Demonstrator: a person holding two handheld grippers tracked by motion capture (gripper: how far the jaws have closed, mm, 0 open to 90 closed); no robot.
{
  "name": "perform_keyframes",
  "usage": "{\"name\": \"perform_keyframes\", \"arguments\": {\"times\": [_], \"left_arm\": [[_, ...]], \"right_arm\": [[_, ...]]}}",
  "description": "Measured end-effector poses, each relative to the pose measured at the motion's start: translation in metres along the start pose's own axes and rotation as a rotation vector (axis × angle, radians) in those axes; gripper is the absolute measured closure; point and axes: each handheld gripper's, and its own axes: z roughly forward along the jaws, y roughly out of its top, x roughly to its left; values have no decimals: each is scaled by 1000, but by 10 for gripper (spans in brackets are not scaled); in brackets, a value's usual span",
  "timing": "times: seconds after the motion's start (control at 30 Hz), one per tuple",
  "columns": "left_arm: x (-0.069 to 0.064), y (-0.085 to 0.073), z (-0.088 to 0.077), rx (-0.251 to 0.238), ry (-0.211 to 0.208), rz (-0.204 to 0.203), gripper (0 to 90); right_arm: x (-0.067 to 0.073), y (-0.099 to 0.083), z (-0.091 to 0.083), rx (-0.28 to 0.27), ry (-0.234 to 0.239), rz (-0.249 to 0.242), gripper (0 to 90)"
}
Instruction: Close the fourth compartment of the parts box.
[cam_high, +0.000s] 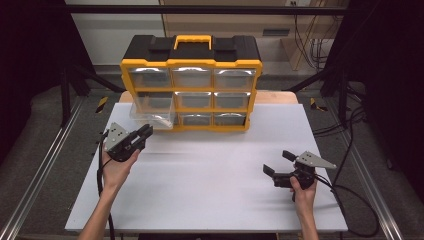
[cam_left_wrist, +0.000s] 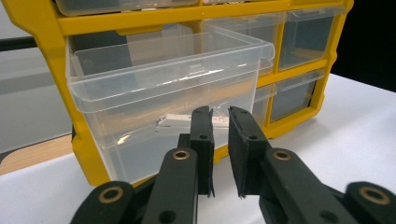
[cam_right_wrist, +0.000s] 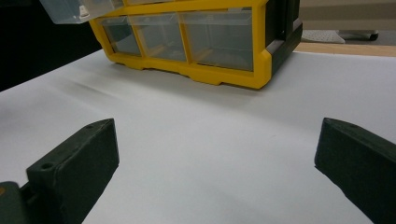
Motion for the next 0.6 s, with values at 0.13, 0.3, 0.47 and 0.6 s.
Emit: {"name": "perform_keyframes", "arguments": {"times": [0.13, 0.3, 0.47, 0.6], "left_arm": [[3, -1, 1, 5, 13, 3, 833], [5, -1, 3, 9, 29, 1, 878], [6, 0, 5, 11, 31, 6, 898], [5, 1, 8, 13, 32, 5, 900]], "right_arm": [[0, 0, 0, 0, 2, 0, 4], [0, 0, 0, 3, -2, 0, 4], [0, 0, 0, 1, -1, 1, 3], [-1, 0, 0, 1, -2, 1, 3]]}}
